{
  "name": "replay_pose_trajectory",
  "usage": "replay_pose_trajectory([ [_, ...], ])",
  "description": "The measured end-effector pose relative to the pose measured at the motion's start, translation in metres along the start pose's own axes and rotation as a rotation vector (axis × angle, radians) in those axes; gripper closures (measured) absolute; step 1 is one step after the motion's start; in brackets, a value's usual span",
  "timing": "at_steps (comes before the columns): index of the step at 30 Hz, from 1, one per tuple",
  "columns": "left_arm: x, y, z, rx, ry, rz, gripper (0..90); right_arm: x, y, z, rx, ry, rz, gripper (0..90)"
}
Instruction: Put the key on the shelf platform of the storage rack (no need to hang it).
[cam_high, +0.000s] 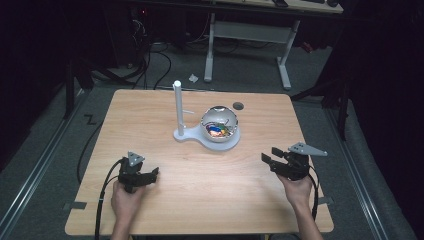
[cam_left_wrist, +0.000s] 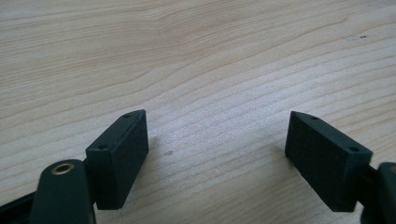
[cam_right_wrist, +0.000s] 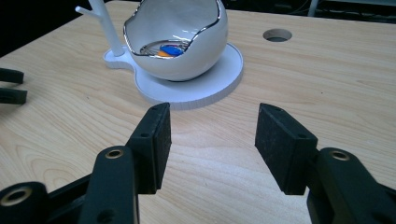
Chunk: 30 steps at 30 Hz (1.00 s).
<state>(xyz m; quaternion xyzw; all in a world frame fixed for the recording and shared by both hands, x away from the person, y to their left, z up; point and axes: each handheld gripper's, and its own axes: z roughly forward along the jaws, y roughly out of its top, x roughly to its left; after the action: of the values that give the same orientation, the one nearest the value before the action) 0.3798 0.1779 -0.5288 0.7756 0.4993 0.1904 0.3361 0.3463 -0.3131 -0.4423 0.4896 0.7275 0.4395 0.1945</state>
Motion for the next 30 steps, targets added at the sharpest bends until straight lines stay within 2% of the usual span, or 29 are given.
replay_pose_trajectory([
  [10,0.000,0.000,0.000,0.000,0.000,0.000,21.9,-0.002,-0.008,0.004,0.013,-0.014,0.011,46.4],
  [13,0.000,0.000,0.000,0.000,0.000,0.000,21.9,-0.002,-0.015,0.011,0.037,-0.027,0.002,46.3],
  [19,0.000,0.000,0.000,0.000,0.000,0.000,21.9,-0.003,-0.025,0.021,0.061,-0.030,0.023,46.4],
  [30,0.000,0.000,0.000,0.000,0.000,0.000,21.9,-0.003,-0.033,0.030,0.083,-0.036,0.025,46.7],
])
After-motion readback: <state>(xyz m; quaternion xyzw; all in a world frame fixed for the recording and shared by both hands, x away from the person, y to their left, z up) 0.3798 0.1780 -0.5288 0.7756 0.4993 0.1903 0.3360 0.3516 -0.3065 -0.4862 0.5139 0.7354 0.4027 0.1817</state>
